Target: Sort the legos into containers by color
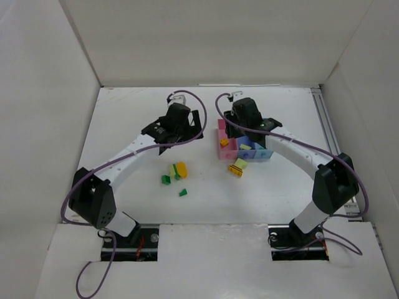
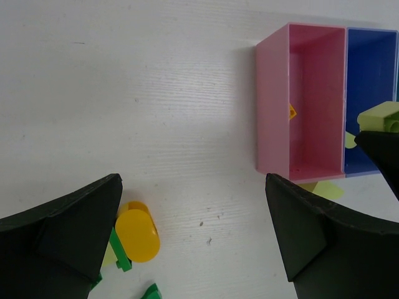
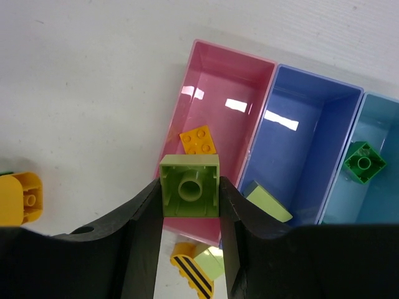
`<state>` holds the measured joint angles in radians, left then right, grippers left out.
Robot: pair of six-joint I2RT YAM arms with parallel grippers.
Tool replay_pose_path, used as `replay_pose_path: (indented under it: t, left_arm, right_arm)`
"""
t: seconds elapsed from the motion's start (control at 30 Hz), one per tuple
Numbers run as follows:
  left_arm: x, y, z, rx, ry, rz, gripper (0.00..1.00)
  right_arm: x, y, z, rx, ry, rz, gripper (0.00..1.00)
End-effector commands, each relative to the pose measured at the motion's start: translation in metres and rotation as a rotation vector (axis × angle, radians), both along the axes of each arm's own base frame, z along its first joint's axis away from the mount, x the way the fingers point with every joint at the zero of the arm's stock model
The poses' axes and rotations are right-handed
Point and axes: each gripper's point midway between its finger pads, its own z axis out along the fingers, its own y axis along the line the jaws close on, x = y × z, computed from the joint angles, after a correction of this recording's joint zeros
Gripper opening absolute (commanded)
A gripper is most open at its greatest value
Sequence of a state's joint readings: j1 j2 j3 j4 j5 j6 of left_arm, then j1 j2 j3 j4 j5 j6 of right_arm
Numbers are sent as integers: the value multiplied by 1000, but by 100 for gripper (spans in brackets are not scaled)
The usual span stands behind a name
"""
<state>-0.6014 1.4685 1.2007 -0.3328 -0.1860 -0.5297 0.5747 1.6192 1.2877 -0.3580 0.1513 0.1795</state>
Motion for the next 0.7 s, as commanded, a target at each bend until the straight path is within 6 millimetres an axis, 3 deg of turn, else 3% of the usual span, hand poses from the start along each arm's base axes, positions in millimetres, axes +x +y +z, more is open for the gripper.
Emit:
replay_pose_path:
  t: [0.0, 0.23, 0.4, 0.57, 0.6, 0.67]
  left_arm:
    - [9, -12, 18, -28, -41, -29, 99]
    - [7, -11, 1, 2, 3, -29, 99]
    - [-4, -4, -11, 25, 64, -15, 99]
    - [-21, 8, -30, 49, 130, 17, 99]
    - [-22, 8, -25, 33, 122, 26, 99]
    - [-33, 14, -38, 54, 162, 20, 99]
  right_arm:
    - [12, -9, 16, 11, -38, -41, 17]
    - [15, -28, -4, -29, 6, -88, 17]
    - [21, -56, -18, -36, 44, -187, 21]
    - [23, -68, -32, -49, 71, -224, 23]
    - [22, -69, -33, -54, 79, -224, 25]
    - [21, -73, -37, -52, 90, -240, 34]
